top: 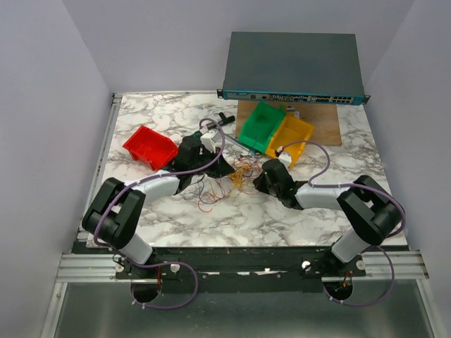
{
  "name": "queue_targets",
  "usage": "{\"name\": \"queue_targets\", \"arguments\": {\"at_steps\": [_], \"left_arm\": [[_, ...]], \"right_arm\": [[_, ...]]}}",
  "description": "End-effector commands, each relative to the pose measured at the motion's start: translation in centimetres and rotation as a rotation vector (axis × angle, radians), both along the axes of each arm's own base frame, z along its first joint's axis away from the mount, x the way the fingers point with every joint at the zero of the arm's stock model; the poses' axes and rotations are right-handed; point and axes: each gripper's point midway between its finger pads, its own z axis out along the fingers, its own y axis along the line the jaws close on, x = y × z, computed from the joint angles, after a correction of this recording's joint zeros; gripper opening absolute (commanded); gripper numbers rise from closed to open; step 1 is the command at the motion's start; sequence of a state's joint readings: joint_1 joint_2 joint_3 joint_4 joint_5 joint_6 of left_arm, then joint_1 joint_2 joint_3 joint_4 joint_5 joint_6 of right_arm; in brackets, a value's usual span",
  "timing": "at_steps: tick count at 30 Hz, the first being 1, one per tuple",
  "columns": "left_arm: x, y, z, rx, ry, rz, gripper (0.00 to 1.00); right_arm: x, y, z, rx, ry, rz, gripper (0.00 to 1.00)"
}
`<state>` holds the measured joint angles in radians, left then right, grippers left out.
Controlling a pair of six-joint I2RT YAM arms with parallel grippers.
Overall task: Untangle the cables
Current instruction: Untie the cable.
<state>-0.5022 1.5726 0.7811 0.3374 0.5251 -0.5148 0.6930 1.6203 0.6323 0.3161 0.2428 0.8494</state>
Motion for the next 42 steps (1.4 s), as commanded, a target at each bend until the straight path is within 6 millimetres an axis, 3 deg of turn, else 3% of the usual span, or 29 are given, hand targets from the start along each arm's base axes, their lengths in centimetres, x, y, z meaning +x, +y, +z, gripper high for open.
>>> {"name": "queue_targets", "arguments": {"at_steps": [1, 8, 14, 18, 20, 22, 28, 30, 31, 32, 33, 34, 35, 39, 42], "left_arm": [[0.9, 2.1, 1.9, -0.060, -0.055, 0.103, 0.00], [1.7, 5.7, 2.6, -0.023, -0.122, 0.298, 0.00], [2.6, 10.6, 2.5, 0.052, -0.155, 0.564, 0.00], [2.4, 13.9, 3.1, 0.055, -0.199, 0.738, 0.00], [2.1, 14.7, 3.7, 0.042, -0.235, 0.769, 0.00], [2.0, 14.8, 4.2, 0.039, -0.264, 0.767, 0.00], [2.3, 15.5, 3.9, 0.080, -0.257, 0.796, 0.00], [2.2, 15.7, 4.2, 0.077, -0.269, 0.802, 0.00], [2.0, 15.2, 4.5, 0.069, -0.285, 0.770, 0.00], [1.7, 14.2, 4.8, 0.053, -0.302, 0.703, 0.00], [1.4, 13.0, 5.4, 0.036, -0.332, 0.625, 0.00], [0.8, 11.4, 5.7, 0.011, -0.349, 0.526, 0.00], [0.3, 10.1, 6.2, -0.012, -0.371, 0.446, 0.04], [-0.3, 7.2, 6.3, 0.027, -0.387, 0.328, 0.19], [-0.4, 5.5, 5.5, 0.102, -0.369, 0.268, 0.48]], "right_arm": [[0.6, -4.3, 1.5, -0.146, -0.029, -0.169, 0.01], [-0.2, -13.5, 5.2, -0.353, -0.076, -0.459, 0.01], [-1.8, -21.2, 8.5, -0.396, -0.105, -0.708, 0.01], [-2.7, -24.7, 10.7, -0.388, -0.134, -0.828, 0.01], [-3.1, -25.6, 12.0, -0.397, -0.159, -0.857, 0.01], [-3.0, -25.5, 13.2, -0.404, -0.173, -0.834, 0.01], [-1.4, -21.9, 15.3, -0.355, -0.181, -0.581, 0.01], [-1.4, -21.4, 15.7, -0.342, -0.184, -0.547, 0.07], [-1.4, -21.0, 15.7, -0.332, -0.183, -0.523, 0.16], [-1.5, -20.6, 15.7, -0.326, -0.181, -0.489, 0.34], [-1.5, -19.7, 15.5, -0.315, -0.179, -0.425, 0.66], [-1.4, -18.8, 15.5, -0.305, -0.186, -0.367, 0.78], [-1.4, -17.8, 15.4, -0.285, -0.186, -0.307, 0.83], [-1.6, -13.7, 14.5, -0.224, -0.174, -0.059, 0.84], [-1.6, -12.2, 13.5, -0.209, -0.132, 0.025, 0.83]]}}
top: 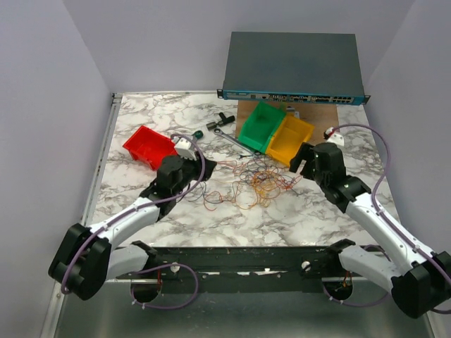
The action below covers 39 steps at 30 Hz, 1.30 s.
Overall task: Untangle the cables
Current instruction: Untie the cable.
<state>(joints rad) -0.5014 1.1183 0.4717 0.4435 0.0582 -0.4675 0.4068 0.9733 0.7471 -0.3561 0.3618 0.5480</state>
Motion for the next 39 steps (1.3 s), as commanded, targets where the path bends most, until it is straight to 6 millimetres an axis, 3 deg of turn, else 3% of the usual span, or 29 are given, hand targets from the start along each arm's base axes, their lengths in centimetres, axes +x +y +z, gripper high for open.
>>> {"name": "queue_targets", "arguments": {"at_steps": [1, 4, 8, 12, 17, 24, 28, 30, 31, 33, 34, 36, 39], "left_arm": [[-0.6, -4.1, 0.6, 0.110, -0.021, -0.173, 0.55], [-1.2, -6.4, 0.0, 0.153, -0.008, -0.265, 0.64], [-2.3, -10.4, -1.0, 0.146, 0.048, -0.465, 0.65], [-2.7, -13.7, -3.6, 0.152, 0.205, -0.591, 0.65], [-3.1, -16.0, -5.6, 0.153, 0.308, -0.648, 0.66], [-2.3, -17.3, -7.9, 0.168, 0.423, -0.655, 0.57], [-2.0, -17.7, -9.5, 0.192, 0.502, -0.651, 0.51], [-1.9, -17.7, -10.0, 0.204, 0.526, -0.649, 0.40], [-1.8, -17.7, -10.3, 0.215, 0.539, -0.644, 0.32], [-1.6, -17.5, -10.5, 0.228, 0.545, -0.631, 0.05], [-1.3, -17.2, -10.4, 0.231, 0.544, -0.613, 0.00], [-0.5, -16.3, -9.7, 0.213, 0.522, -0.567, 0.00], [0.7, -13.7, -8.2, 0.155, 0.446, -0.463, 0.00]], "right_arm": [[-0.2, 4.0, -1.3, 0.035, 0.069, 0.237, 0.83], [0.0, 4.6, -2.5, 0.040, 0.098, 0.254, 0.83], [0.0, 5.3, -4.0, 0.058, 0.133, 0.274, 0.75], [-0.3, 6.5, -5.8, 0.091, 0.171, 0.324, 0.69], [-0.1, 7.7, -8.1, 0.113, 0.212, 0.367, 0.69], [0.3, 8.2, -11.3, 0.108, 0.277, 0.361, 0.58], [0.4, 7.9, -12.3, 0.105, 0.286, 0.328, 0.38], [0.3, 7.7, -12.4, 0.108, 0.289, 0.316, 0.21], [0.5, 7.0, -12.4, 0.091, 0.280, 0.273, 0.12], [0.4, 6.3, -12.1, 0.084, 0.268, 0.232, 0.02], [0.4, 5.8, -11.8, 0.079, 0.257, 0.201, 0.01], [0.6, 3.9, -11.0, 0.047, 0.230, 0.100, 0.01], [0.4, -0.7, -9.5, -0.039, 0.186, -0.153, 0.01]]}}
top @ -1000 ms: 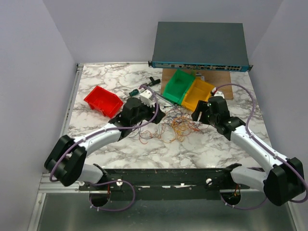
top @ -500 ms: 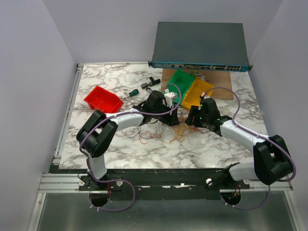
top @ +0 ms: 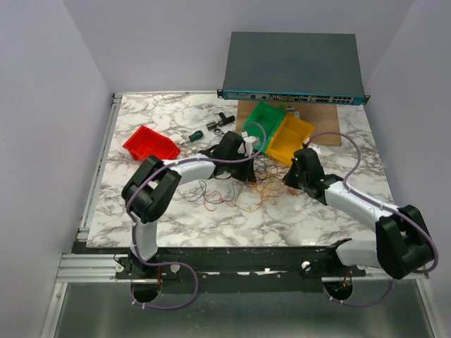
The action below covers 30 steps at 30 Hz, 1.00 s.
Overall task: Untangle the cables
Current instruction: Untie the cable.
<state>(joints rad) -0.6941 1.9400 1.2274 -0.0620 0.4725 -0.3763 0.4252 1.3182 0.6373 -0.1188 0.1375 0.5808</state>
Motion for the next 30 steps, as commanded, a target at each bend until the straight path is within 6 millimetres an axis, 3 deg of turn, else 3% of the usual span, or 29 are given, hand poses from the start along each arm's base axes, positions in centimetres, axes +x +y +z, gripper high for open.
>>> {"name": "queue_targets", "arguments": {"at_steps": [1, 2, 4, 10, 14, 17, 23, 30], "left_arm": [[1.8, 4.4, 2.7, -0.054, -0.092, 0.181, 0.00], [2.4, 5.6, 3.4, -0.073, -0.118, 0.226, 0.00], [3.1, 8.1, 4.3, -0.103, -0.158, 0.318, 0.00], [4.2, 14.9, 6.8, -0.155, -0.285, 0.591, 0.00], [3.9, 19.2, 7.9, -0.142, -0.401, 0.794, 0.00], [3.5, 20.9, 8.7, -0.154, -0.441, 0.870, 0.00], [3.5, 24.3, 8.2, -0.094, -0.442, 1.063, 0.00], [2.9, 27.8, 8.6, -0.049, -0.475, 1.240, 0.00]], "right_arm": [[0.1, -7.6, 2.8, -0.170, -0.097, -0.429, 0.01], [-0.9, -9.9, 3.3, -0.233, -0.096, -0.551, 0.01], [-2.0, -12.6, 4.8, -0.302, -0.124, -0.695, 0.01], [-3.9, -15.7, 8.7, -0.333, -0.217, -0.862, 0.01], [-4.5, -16.8, 11.5, -0.307, -0.297, -0.909, 0.01], [-5.0, -17.6, 14.2, -0.286, -0.369, -0.937, 0.01], [-6.3, -18.8, 19.6, -0.235, -0.482, -0.973, 0.01], [-7.2, -19.2, 22.8, -0.185, -0.536, -0.979, 0.02]]}}
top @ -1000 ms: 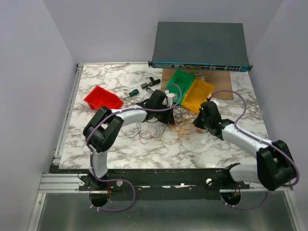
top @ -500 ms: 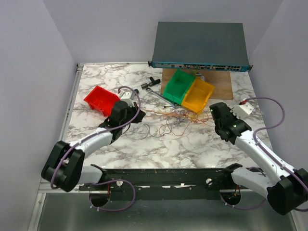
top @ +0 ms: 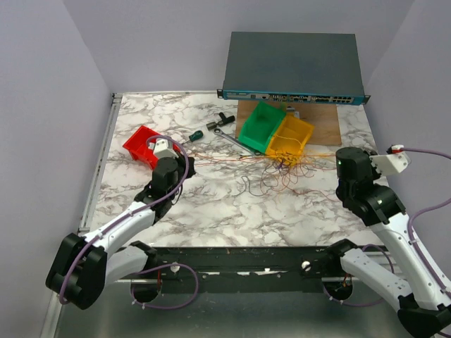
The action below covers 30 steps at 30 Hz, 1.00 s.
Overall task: Untangle the cables
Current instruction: Untie the cable.
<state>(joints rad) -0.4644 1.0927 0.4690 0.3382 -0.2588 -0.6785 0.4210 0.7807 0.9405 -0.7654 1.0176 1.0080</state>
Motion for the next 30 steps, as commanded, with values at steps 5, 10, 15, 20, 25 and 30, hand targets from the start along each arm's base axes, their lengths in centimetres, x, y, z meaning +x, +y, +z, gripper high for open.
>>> {"name": "queue_targets", "arguments": {"at_steps": [5, 10, 15, 20, 25, 30], "left_arm": [[-0.1, 8.2, 0.0, 0.114, 0.026, 0.375, 0.00], [-0.6, 11.1, 0.6, 0.114, 0.031, 0.478, 0.00], [-0.3, 7.5, 2.6, 0.127, -0.025, 0.235, 0.00], [-1.5, 2.4, 5.1, 0.040, -0.120, -0.043, 0.30], [-2.3, 0.0, 5.6, 0.037, -0.076, -0.155, 0.74], [-2.6, -1.9, 4.7, 0.079, 0.008, -0.221, 0.74]], "right_arm": [[-1.9, -2.9, 2.9, -0.114, 0.016, -0.113, 0.02], [-2.6, -3.9, 4.2, -0.175, 0.034, -0.162, 0.04], [1.5, 2.1, 1.1, -0.182, 0.150, 0.256, 0.06], [2.9, 9.1, -3.8, -0.068, 0.217, 0.628, 0.55], [2.8, 12.6, -6.5, -0.013, 0.248, 0.819, 0.71], [2.9, 15.3, -8.5, 0.033, 0.277, 0.954, 0.72]]}}
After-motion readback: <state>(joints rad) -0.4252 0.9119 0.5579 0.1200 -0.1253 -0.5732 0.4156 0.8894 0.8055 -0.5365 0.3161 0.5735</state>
